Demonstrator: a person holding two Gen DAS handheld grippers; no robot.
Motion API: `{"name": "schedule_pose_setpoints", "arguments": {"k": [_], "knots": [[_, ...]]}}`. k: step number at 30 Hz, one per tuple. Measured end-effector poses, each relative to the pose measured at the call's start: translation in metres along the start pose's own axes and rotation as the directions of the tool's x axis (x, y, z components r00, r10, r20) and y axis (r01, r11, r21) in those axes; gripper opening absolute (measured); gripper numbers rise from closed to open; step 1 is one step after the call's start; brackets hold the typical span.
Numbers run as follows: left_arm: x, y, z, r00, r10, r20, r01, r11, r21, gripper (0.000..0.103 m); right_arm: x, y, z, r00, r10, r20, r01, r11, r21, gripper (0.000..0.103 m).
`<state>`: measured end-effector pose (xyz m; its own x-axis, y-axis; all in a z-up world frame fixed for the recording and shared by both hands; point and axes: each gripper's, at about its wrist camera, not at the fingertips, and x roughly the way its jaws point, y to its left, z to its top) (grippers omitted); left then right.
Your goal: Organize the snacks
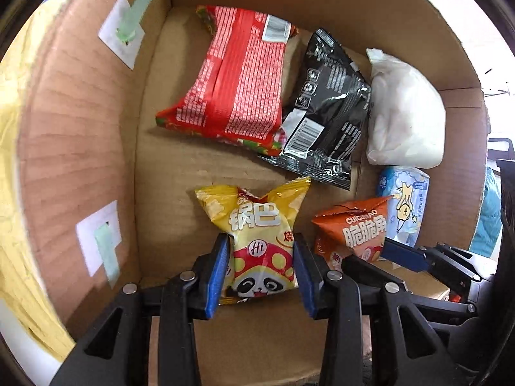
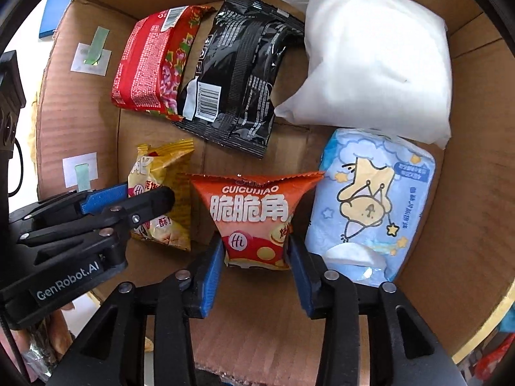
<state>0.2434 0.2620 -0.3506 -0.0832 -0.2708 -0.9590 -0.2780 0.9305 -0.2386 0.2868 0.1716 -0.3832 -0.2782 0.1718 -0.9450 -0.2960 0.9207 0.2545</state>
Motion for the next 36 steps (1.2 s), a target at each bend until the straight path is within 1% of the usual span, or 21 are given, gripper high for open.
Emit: {"name": "schedule_pose_setpoints", "arguments": {"k": [7, 9, 12, 15, 17, 19, 20, 21, 22, 25, 27, 29, 32, 33, 34, 36], "knots": [[-0.024, -0.010, -0.011, 0.998, 0.030, 0.052, -0.031, 0.999, 0.017, 0.037, -0.027, 0.004, -0.008, 0.999, -0.031, 0.040, 0.031, 0.999, -0.015, 0.045], [-0.034, -0.011, -0.015, 0.997, 0.034, 0.072, -0.036, 0.999, 0.018, 0.037, -0.039, 0.002, -0.011, 0.998, -0.031, 0.062, 0.032, 0.999, -0.011, 0.045], [-0.050, -0.014, -0.026, 0.992, 0.047, 0.116, -0.049, 0.999, 0.018, 0.037, -0.057, -0.004, -0.018, 0.993, -0.053, 0.103, 0.054, 0.999, -0.004, 0.045], [-0.065, -0.020, -0.035, 0.986, 0.060, 0.158, -0.064, 0.998, 0.019, 0.037, -0.074, -0.013, -0.027, 0.988, -0.067, 0.140, 0.066, 0.998, 0.010, 0.048], [-0.078, -0.026, -0.041, 0.979, 0.074, 0.188, -0.080, 0.996, 0.024, 0.037, -0.085, -0.017, -0.035, 0.983, -0.075, 0.165, 0.073, 0.997, 0.018, 0.052], [-0.092, -0.032, -0.051, 0.971, 0.083, 0.225, -0.092, 0.995, 0.032, 0.038, -0.097, -0.022, -0.043, 0.978, -0.080, 0.191, 0.075, 0.997, 0.031, 0.052], [-0.095, -0.039, -0.048, 0.968, 0.086, 0.237, -0.096, 0.995, 0.033, 0.039, -0.101, -0.024, -0.048, 0.977, -0.078, 0.201, 0.073, 0.997, 0.034, 0.052], [-0.102, -0.042, -0.053, 0.963, 0.091, 0.255, -0.103, 0.994, 0.037, 0.041, -0.107, -0.026, -0.053, 0.974, -0.077, 0.212, 0.071, 0.997, 0.036, 0.052], [-0.110, -0.047, -0.060, 0.956, 0.093, 0.278, -0.110, 0.993, 0.045, 0.041, -0.111, -0.025, -0.055, 0.972, -0.079, 0.221, 0.072, 0.997, 0.041, 0.052], [-0.130, -0.060, -0.077, 0.941, 0.101, 0.323, -0.129, 0.990, 0.065, 0.042, -0.131, -0.024, -0.077, 0.964, -0.083, 0.252, 0.075, 0.996, 0.041, 0.052], [-0.140, -0.070, -0.088, 0.936, 0.097, 0.339, -0.129, 0.989, 0.073, 0.046, -0.145, -0.024, -0.091, 0.956, -0.086, 0.280, 0.078, 0.996, 0.038, 0.055], [-0.151, -0.079, -0.100, 0.928, 0.086, 0.362, -0.122, 0.990, 0.077, 0.046, -0.159, -0.023, -0.105, 0.949, -0.079, 0.306, 0.072, 0.997, 0.035, 0.063], [-0.175, -0.091, -0.121, 0.911, 0.078, 0.406, -0.123, 0.988, 0.088, 0.047, -0.183, -0.021, -0.127, 0.935, -0.067, 0.348, 0.061, 0.998, 0.029, 0.065], [-0.182, -0.095, -0.129, 0.905, 0.080, 0.419, -0.129, 0.988, 0.090, 0.052, -0.193, -0.020, -0.137, 0.928, -0.069, 0.365, 0.064, 0.998, 0.027, 0.065], [-0.192, -0.100, -0.138, 0.896, 0.075, 0.438, -0.131, 0.986, 0.099, 0.061, -0.202, -0.019, -0.145, 0.923, -0.069, 0.379, 0.064, 0.998, 0.026, 0.067], [-0.207, -0.107, -0.152, 0.883, 0.076, 0.464, -0.137, 0.985, 0.100, 0.061, -0.221, -0.018, -0.162, 0.912, -0.066, 0.406, 0.061, 0.998, 0.025, 0.069]]}}
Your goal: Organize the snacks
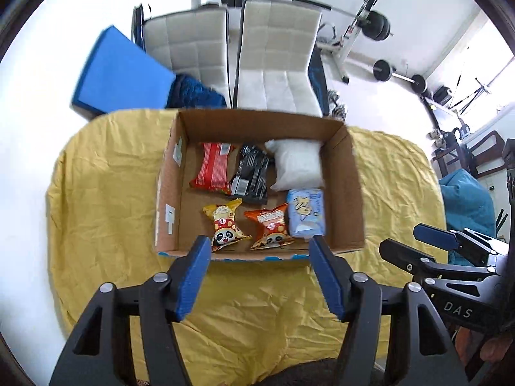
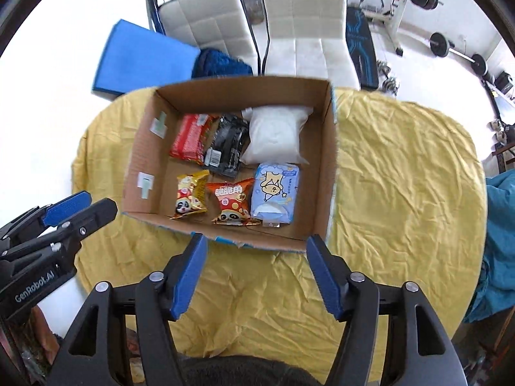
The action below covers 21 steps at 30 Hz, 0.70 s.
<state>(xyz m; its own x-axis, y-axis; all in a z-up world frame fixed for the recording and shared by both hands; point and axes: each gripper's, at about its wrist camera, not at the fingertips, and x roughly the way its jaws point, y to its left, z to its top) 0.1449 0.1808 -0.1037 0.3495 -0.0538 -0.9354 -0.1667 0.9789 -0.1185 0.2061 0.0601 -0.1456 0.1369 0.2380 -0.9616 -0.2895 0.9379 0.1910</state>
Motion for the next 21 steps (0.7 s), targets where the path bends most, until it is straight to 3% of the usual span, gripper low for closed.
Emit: {"name": "schedule_pose_setpoints", "arguments": {"k": [5, 7, 10, 13, 17, 21], "knots": [[-0.052, -0.015, -0.013, 0.997, 0.005, 0.081, -0.007, 1.000, 0.020, 0.062, -0.056, 0.001, -0.022, 0.997, 0.020, 0.071, -0.019, 1.000, -0.013, 0.074], [-0.067, -0.019, -0.018, 0.994, 0.023, 0.103, -0.025, 0.999, 0.023, 0.083, -0.076, 0.002, -0.033, 0.995, 0.027, 0.092, -0.026, 0.999, -0.021, 0.075], [-0.089, -0.025, -0.026, 0.990, 0.040, 0.136, -0.043, 0.999, 0.026, 0.096, -0.103, 0.003, -0.050, 0.992, 0.033, 0.120, -0.030, 0.999, -0.031, 0.083], [-0.108, -0.027, -0.035, 0.985, 0.036, 0.166, -0.038, 0.999, 0.004, 0.098, -0.123, 0.005, -0.063, 0.989, 0.031, 0.142, -0.025, 0.999, -0.043, 0.095], [-0.121, -0.032, -0.045, 0.983, 0.040, 0.177, -0.039, 0.999, -0.005, 0.098, -0.148, 0.007, -0.082, 0.985, 0.007, 0.174, 0.003, 0.998, -0.055, 0.103], [-0.128, -0.039, -0.055, 0.982, 0.051, 0.183, -0.052, 0.999, 0.003, 0.098, -0.166, 0.006, -0.095, 0.981, -0.018, 0.191, 0.028, 0.998, -0.050, 0.103]]}}
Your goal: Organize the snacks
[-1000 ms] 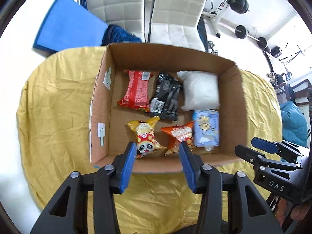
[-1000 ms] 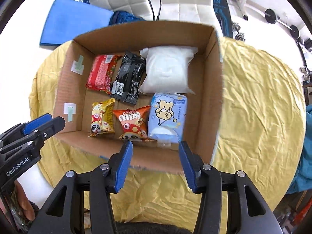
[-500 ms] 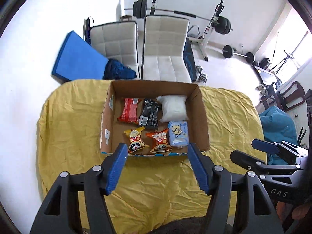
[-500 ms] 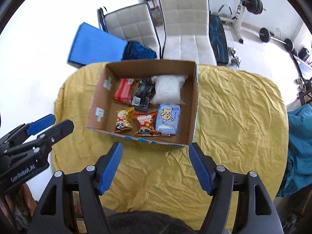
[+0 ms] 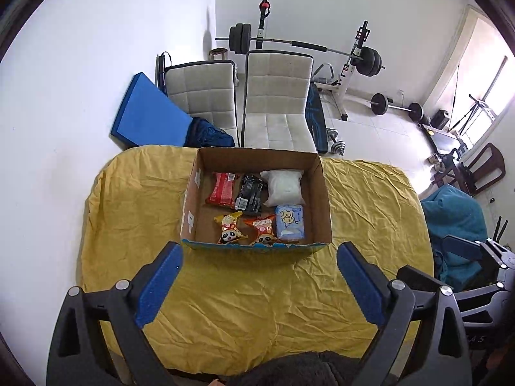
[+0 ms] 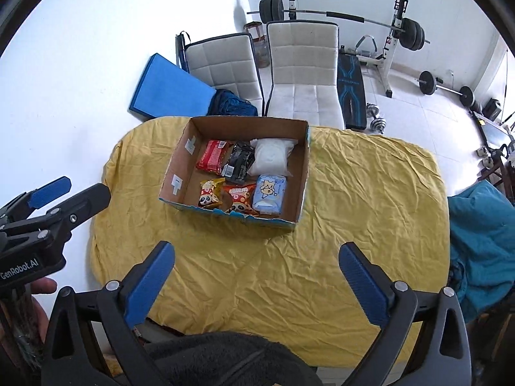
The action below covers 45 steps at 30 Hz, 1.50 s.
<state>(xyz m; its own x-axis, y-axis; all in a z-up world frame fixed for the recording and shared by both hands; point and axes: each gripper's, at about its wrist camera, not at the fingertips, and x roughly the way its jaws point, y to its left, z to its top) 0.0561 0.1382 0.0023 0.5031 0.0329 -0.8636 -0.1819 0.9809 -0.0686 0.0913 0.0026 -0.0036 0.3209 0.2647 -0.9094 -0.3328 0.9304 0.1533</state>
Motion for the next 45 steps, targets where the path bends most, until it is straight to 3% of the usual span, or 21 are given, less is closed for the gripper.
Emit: {"name": "schedule_pose_setpoints", "arguments": {"k": [12, 29, 45], "knots": [[-0.012, -0.006, -0.007, 0.999, 0.034, 0.041, -0.033, 0.999, -0.013, 0.102, -0.030, -0.007, -0.011, 0.998, -0.049, 0.046, 0.048, 0.999, 0.013, 0.103], [-0.017, 0.003, -0.002, 0.994, 0.057, 0.094, -0.052, 0.997, -0.054, 0.103, -0.027, -0.014, -0.003, 0.991, -0.102, 0.087, 0.097, 0.993, 0.061, 0.103], [-0.011, 0.006, -0.007, 0.998, 0.038, 0.054, -0.034, 0.997, -0.073, 0.102, -0.032, -0.010, 0.000, 0.988, -0.114, 0.100, 0.109, 0.992, 0.056, 0.103]]}}
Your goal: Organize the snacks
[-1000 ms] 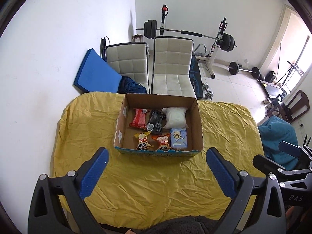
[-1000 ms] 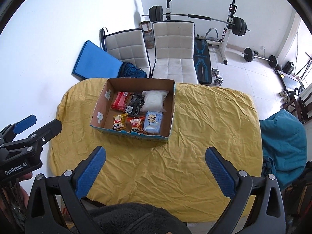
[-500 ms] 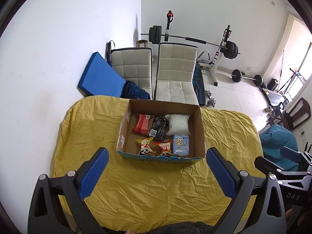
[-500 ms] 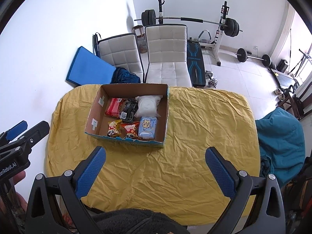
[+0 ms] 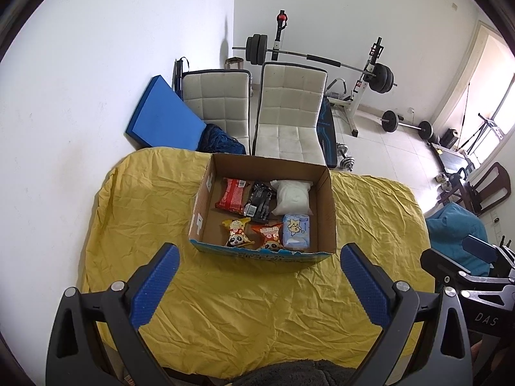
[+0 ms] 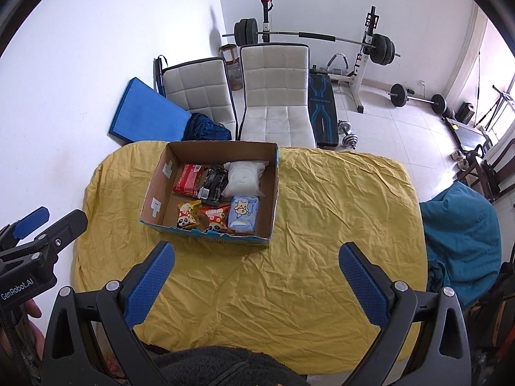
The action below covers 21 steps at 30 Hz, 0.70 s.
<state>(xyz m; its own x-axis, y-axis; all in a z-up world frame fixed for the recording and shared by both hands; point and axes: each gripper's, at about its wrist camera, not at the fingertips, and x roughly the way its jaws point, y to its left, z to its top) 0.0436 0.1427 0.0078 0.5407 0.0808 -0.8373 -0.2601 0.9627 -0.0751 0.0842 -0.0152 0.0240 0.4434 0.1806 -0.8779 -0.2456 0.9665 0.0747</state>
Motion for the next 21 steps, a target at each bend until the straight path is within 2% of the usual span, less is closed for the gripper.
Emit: {"name": "schedule_pose_setpoints", "arguments": {"k": [21], "knots": [[0.014, 0.001, -0.007, 0.998, 0.027, -0.060, -0.026, 0.999, 0.026, 0.102, 0.012, 0.000, -0.006, 1.000, -0.002, -0.018, 0.002, 1.000, 0.002, 0.103]]}}
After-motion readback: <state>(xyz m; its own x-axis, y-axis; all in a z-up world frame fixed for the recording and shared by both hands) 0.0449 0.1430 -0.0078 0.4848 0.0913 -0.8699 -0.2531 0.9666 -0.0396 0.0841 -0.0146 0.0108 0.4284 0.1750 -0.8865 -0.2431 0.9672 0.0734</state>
